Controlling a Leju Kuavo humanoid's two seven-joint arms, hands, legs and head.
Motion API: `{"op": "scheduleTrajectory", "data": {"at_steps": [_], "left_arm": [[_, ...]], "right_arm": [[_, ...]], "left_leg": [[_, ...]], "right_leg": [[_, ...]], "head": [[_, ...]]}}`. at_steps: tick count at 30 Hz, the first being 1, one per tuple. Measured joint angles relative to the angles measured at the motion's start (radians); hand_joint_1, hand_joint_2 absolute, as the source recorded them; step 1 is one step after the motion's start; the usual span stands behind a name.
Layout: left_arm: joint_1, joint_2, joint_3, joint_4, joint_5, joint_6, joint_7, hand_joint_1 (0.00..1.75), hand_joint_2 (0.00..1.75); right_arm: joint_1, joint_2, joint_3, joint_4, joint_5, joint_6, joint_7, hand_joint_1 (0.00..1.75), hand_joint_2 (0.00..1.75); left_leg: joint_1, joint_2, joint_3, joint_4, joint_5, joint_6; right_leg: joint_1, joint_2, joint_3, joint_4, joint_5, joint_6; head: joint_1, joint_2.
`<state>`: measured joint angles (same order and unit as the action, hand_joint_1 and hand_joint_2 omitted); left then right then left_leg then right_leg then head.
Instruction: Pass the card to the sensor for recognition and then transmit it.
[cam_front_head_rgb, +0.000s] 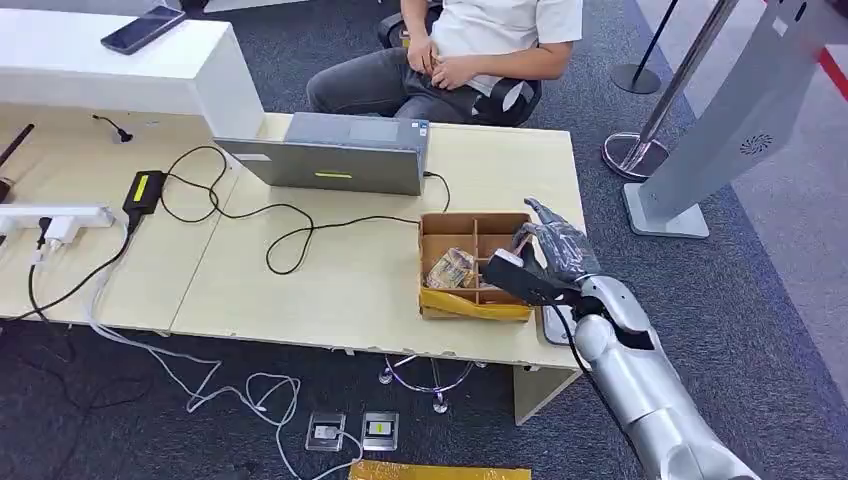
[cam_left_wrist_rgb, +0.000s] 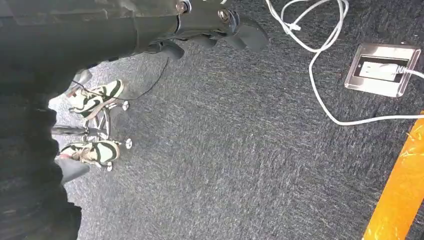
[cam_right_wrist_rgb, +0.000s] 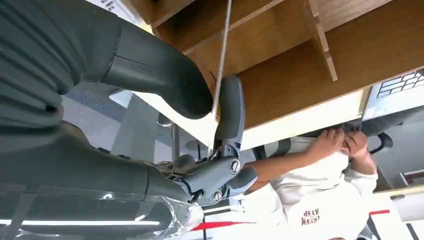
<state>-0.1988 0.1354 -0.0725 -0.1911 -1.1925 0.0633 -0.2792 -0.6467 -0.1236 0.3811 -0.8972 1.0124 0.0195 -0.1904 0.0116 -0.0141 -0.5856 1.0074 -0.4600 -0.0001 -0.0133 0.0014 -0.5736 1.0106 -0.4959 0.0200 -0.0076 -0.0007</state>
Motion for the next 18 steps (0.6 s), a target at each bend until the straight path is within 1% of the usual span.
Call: {"op": "scheduleTrajectory", "data": {"at_steps": [18], "left_arm": [[0.0, 0.0, 0.0, 0.0, 0.0, 0.0, 0.0, 0.0, 1.75]], "right_arm": [[-0.007, 0.008, -0.004, 0.016, 0.0, -0.002, -0.001, 1.75, 1.75]], "left_leg": [[0.0, 0.0, 0.0, 0.0, 0.0, 0.0]], "right_leg": [[0.0, 0.0, 0.0, 0.0, 0.0, 0.0]], "head": [[0.0, 0.0]]}}
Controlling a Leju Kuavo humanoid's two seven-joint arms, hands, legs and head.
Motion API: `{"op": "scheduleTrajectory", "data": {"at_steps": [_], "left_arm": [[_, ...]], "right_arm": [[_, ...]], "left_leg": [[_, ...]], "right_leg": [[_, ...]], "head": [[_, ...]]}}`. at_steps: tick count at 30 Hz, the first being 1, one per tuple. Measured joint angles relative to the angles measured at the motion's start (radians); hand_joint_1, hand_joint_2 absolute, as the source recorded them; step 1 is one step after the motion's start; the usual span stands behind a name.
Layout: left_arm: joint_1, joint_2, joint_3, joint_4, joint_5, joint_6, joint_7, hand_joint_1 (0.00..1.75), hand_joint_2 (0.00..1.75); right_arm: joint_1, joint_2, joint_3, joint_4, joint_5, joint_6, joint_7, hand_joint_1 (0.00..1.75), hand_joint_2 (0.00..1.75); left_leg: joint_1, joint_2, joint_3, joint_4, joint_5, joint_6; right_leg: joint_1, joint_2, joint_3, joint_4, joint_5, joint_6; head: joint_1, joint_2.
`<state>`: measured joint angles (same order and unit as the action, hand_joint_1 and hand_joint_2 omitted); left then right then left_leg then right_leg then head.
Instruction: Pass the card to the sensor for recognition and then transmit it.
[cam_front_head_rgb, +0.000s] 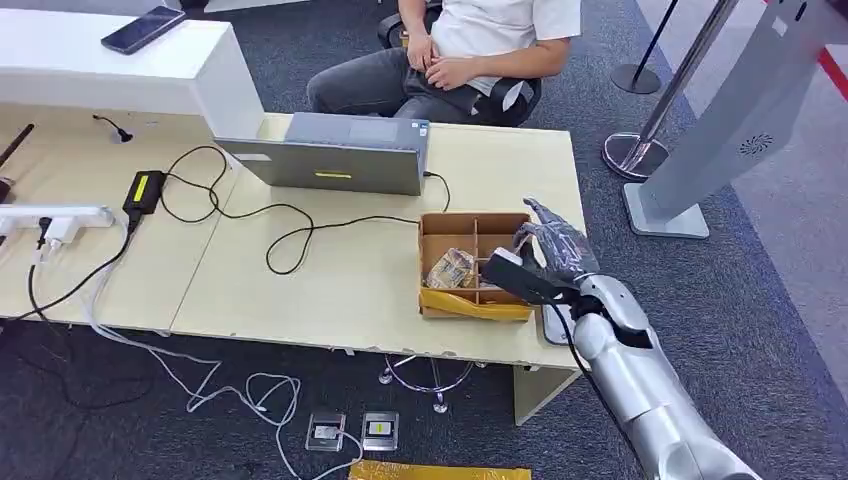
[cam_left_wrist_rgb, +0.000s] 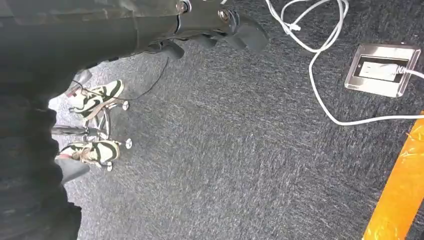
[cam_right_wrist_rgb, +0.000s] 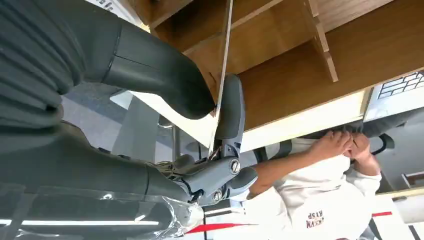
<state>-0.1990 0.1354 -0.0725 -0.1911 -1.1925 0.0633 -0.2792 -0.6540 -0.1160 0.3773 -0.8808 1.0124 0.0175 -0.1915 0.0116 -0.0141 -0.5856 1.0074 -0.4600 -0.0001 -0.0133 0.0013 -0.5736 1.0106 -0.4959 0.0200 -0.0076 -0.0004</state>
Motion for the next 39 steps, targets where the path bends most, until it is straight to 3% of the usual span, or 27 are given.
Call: {"op": "scheduleTrajectory", "data": {"at_steps": [39], "left_arm": [[0.0, 0.0, 0.0, 0.0, 0.0, 0.0, 0.0, 0.0, 1.75]], "right_arm": [[0.0, 0.0, -0.001, 0.002, 0.0, 0.0, 0.0, 1.75, 1.75]], "left_leg": [[0.0, 0.0, 0.0, 0.0, 0.0, 0.0]], "right_leg": [[0.0, 0.0, 0.0, 0.0, 0.0, 0.0]], "head": [[0.0, 0.0]]}}
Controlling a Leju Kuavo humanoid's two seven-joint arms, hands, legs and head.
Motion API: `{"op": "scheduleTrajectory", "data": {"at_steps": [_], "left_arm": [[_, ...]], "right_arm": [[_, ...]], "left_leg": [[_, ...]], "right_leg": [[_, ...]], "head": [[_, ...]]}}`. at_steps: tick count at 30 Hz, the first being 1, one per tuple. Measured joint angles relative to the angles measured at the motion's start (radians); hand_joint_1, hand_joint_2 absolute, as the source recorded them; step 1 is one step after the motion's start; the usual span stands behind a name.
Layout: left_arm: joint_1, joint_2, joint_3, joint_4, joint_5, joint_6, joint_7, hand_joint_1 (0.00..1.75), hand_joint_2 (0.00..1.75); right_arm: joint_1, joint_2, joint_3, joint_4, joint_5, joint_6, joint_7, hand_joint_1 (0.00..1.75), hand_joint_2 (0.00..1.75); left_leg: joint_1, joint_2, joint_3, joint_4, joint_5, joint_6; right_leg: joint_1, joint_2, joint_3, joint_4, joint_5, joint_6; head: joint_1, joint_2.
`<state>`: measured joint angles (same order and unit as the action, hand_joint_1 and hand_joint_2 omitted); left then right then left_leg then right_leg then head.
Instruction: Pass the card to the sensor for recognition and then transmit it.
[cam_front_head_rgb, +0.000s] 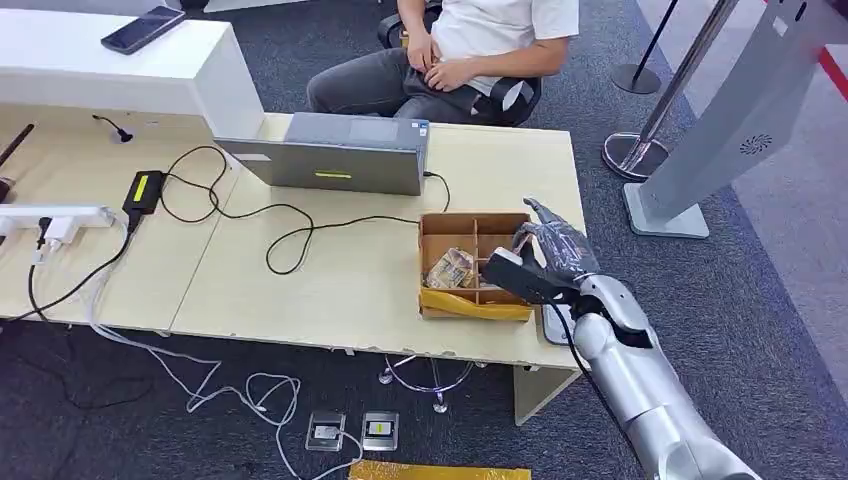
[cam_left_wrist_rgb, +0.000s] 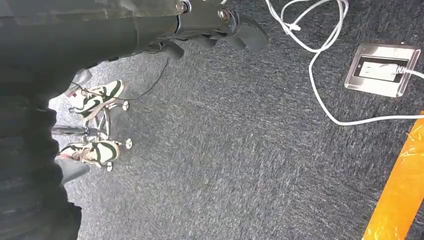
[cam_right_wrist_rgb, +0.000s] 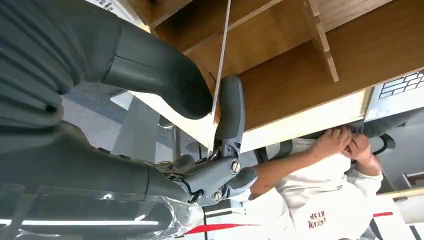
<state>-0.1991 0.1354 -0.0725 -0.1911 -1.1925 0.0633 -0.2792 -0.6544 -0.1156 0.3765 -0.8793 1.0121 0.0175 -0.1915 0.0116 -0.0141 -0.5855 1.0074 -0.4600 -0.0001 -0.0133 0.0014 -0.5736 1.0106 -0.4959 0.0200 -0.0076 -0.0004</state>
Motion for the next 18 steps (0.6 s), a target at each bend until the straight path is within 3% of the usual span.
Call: {"op": "scheduleTrajectory", "data": {"at_steps": [12, 14, 16, 18], "left_arm": [[0.0, 0.0, 0.0, 0.0, 0.0, 0.0, 0.0, 0.0, 1.75], [0.001, 0.0, 0.0, 0.0, 0.001, -0.003, -0.017, 0.0, 1.75], [0.001, 0.0, 0.0, 0.0, 0.003, -0.005, -0.039, 0.0, 1.75], [0.001, 0.0, 0.0, 0.0, 0.003, -0.003, -0.053, 0.0, 1.75]], "right_arm": [[0.0, 0.0, 0.0, 0.0, 0.001, -0.002, 0.0, 1.75, 1.75], [-0.01, 0.004, 0.002, 0.003, 0.046, -0.043, 0.001, 1.75, 1.75], [-0.099, 0.024, 0.007, 0.032, 0.104, -0.122, 0.002, 1.75, 1.75], [-0.346, 0.065, 0.012, 0.137, 0.129, -0.164, 0.008, 1.75, 1.75]], "left_leg": [[0.0, 0.0, 0.0, 0.0, 0.0, 0.0], [0.0, -0.001, -0.005, 0.0, 0.001, 0.001], [-0.002, 0.001, -0.008, 0.0, 0.003, -0.001], [-0.008, 0.008, -0.019, 0.001, 0.009, 0.0]], "right_leg": [[0.0, 0.0, 0.0, 0.0, 0.0, 0.0], [0.0, -0.001, 0.002, 0.002, 0.002, 0.001], [-0.002, 0.001, -0.006, 0.003, 0.004, 0.0], [-0.008, 0.008, -0.027, 0.009, 0.009, 0.0]], "head": [[0.0, 0.0], [0.0, 0.0], [0.001, 0.0], [0.0, 0.0]]}}
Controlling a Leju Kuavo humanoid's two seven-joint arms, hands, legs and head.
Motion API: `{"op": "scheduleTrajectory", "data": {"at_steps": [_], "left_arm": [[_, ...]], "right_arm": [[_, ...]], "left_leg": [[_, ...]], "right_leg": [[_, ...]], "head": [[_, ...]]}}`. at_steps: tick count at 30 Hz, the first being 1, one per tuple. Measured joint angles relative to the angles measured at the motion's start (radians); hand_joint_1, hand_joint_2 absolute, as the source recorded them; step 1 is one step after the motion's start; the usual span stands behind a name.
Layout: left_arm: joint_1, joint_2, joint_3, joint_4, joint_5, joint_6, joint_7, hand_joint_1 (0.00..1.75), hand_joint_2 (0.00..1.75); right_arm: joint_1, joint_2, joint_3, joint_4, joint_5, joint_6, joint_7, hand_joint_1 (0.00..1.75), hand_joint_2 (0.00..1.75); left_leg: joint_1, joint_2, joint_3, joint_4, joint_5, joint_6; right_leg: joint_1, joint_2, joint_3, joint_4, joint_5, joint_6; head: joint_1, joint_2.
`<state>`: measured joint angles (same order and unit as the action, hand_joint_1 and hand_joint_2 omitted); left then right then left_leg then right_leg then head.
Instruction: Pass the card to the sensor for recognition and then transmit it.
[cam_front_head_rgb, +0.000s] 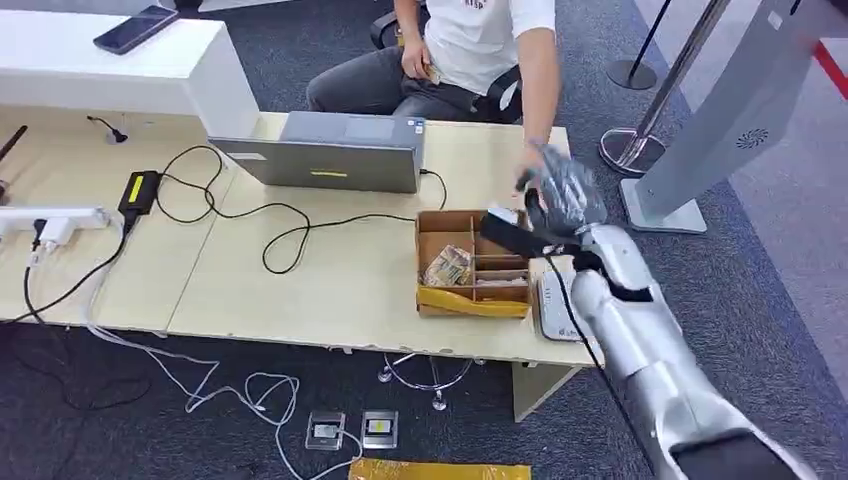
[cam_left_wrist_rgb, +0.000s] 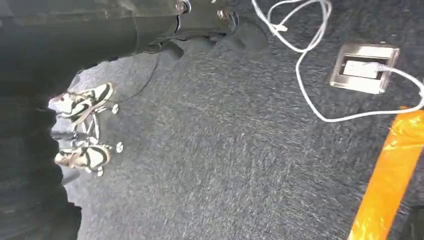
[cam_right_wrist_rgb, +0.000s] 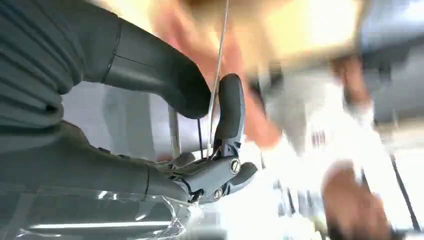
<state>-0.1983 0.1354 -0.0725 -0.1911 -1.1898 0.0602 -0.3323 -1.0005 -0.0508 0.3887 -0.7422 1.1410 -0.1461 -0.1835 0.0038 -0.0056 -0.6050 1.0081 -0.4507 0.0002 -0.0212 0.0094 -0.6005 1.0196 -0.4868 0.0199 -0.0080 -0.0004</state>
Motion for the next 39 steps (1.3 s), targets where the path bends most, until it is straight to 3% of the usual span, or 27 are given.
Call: {"op": "scheduleTrajectory", "data": {"at_steps": [2, 6, 17, 39], "left_arm": [[0.0, 0.0, 0.0, 0.0, -0.003, 0.0, -0.005, 0.0, 1.75], [0.001, -0.003, 0.0, 0.0, -0.004, 0.0, -0.006, 0.0, 1.75], [-0.006, -0.006, 0.0, 0.0, -0.018, -0.013, -0.009, 0.0, 1.75], [-0.007, -0.008, 0.0, 0.0, -0.019, -0.021, -0.018, 0.0, 1.75]], "right_arm": [[-0.196, 0.028, -0.003, 0.094, 0.005, -0.026, 0.003, 1.75, 1.75], [-0.309, 0.065, -0.002, 0.182, 0.011, -0.049, -0.005, 1.75, 1.75], [-0.37, 0.087, 0.008, 0.305, 0.011, -0.057, 0.004, 1.75, 1.75], [-0.372, 0.102, 0.01, 0.371, 0.036, -0.025, 0.015, 1.75, 1.75]], "left_leg": [[0.003, -0.002, -0.001, -0.001, 0.002, 0.0], [0.008, -0.011, 0.005, 0.0, 0.0, -0.002], [0.007, -0.01, 0.005, 0.0, 0.0, -0.002], [0.008, -0.01, 0.005, 0.0, 0.0, -0.002]], "right_leg": [[0.003, -0.003, 0.001, -0.001, -0.001, -0.001], [0.008, -0.011, 0.011, -0.004, -0.003, -0.004], [0.008, -0.01, 0.011, -0.005, -0.002, -0.003], [0.008, -0.009, 0.011, -0.005, -0.002, -0.003]], "head": [[-0.001, 0.0], [-0.002, 0.0], [0.0, 0.0], [-0.001, 0.0]]}}
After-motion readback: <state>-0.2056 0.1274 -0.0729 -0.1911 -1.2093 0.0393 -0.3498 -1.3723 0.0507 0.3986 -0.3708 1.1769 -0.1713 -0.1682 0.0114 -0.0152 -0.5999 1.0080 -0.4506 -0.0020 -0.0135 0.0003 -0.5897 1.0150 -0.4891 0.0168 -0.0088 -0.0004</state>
